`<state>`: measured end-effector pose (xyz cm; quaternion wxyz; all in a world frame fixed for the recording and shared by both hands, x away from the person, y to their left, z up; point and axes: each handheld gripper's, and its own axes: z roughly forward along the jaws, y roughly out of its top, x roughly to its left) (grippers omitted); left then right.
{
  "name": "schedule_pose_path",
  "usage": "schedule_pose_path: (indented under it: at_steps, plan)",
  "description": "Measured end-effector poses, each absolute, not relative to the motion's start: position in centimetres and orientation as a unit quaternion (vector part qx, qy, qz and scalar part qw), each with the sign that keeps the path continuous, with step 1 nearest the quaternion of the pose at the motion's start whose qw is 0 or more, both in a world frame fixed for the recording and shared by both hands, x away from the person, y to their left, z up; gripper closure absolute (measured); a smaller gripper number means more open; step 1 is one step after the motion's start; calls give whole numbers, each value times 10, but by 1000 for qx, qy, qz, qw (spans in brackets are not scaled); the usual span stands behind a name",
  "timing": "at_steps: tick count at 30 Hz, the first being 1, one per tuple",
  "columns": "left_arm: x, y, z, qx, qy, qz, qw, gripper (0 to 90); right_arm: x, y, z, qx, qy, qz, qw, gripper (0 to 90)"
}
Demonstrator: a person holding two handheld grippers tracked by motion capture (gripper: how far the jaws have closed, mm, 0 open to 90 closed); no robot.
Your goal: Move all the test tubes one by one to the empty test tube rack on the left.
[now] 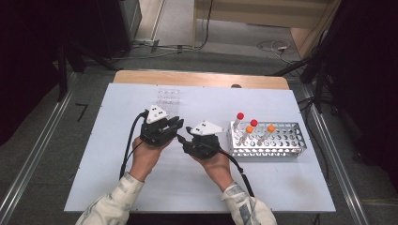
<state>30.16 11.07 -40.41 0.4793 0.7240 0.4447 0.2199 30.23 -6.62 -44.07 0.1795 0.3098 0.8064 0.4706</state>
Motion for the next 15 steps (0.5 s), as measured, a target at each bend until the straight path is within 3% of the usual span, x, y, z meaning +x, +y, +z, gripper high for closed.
schedule_pose_path:
  at_steps: [15]
  plan:
    - [319, 122, -374, 708, 456, 254, 475, 771, 300, -79, -439, 315, 799, 482, 175, 498]
